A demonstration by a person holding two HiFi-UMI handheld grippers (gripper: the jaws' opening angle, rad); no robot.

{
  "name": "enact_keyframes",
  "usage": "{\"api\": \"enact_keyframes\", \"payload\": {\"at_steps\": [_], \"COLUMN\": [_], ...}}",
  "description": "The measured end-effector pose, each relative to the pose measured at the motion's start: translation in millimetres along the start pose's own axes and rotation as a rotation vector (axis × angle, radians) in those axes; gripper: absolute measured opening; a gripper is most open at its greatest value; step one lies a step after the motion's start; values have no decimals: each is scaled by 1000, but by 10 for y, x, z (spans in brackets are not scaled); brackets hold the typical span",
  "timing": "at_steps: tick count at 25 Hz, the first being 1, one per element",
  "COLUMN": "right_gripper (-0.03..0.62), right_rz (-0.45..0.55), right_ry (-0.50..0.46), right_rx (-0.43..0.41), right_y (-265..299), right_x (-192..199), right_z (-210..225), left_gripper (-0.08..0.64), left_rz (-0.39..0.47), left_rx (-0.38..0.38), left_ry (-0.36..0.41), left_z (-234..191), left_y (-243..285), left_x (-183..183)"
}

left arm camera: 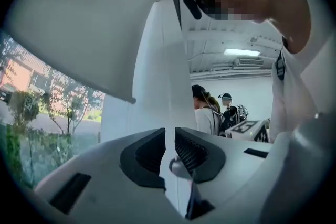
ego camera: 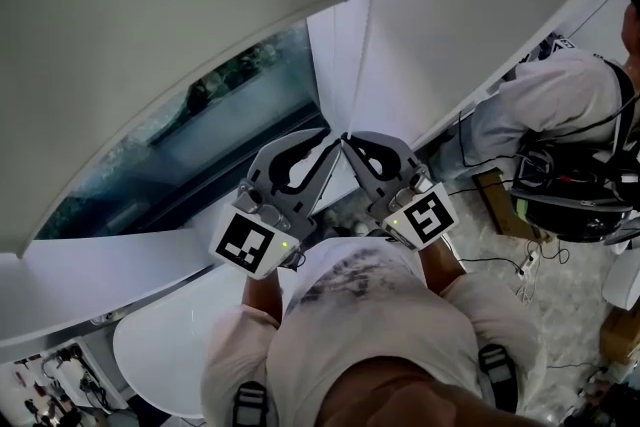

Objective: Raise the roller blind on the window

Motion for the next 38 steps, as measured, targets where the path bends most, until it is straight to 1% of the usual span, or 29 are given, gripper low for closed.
{"api": "enact_keyframes", "payload": {"at_steps": [4, 6, 8, 12, 16, 18, 20, 22, 30, 35, 38], "right_gripper": [61, 61, 61, 61, 61, 61, 61, 61, 61, 61, 61], "right_rz": [0, 0, 4, 23, 21, 16, 5, -18, -90, -153, -172], "right_ry": [0, 1, 0, 4, 10, -2, -20, -14, -2, 20, 28], "right_rx": [1, 3, 4, 7, 4, 1, 1, 4, 2, 5, 6], "right_y": [0, 29, 52, 30, 20, 23, 42, 51, 73, 5, -19], "right_x": [49, 68, 71, 6, 8, 11, 52, 150, 480, 630, 713], "right_z": [2, 6, 12, -4, -31, -50, -76, -90, -104, -171, -176], "left_gripper": [49, 51, 51, 49, 18, 17, 15, 15, 14, 14, 14], "left_rz": [18, 17, 21, 43, 74, 75, 51, 36, 31, 11, 8], "left_rx": [46, 64, 70, 62, 47, 42, 34, 31, 4, -3, -3], "left_ry": [117, 146, 152, 135, 90, 96, 104, 82, 21, -15, -35], "left_z": [10, -27, -80, -76, -58, -46, -48, -65, -129, -74, -49], "left_y": [159, 246, 333, 472, 449, 424, 416, 405, 336, 275, 263], "left_x": [-383, -474, -526, -619, -637, -634, -568, -467, -148, -1, 83]}}
Point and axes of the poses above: the fingertips, and each gripper's own axes: y forward along the fingers, z to its right, x out of its underside, the point moved 5 cm from there along -y, backward along the fingers, and after that the axes turned 6 degrees about x, right-handed, at the moved point
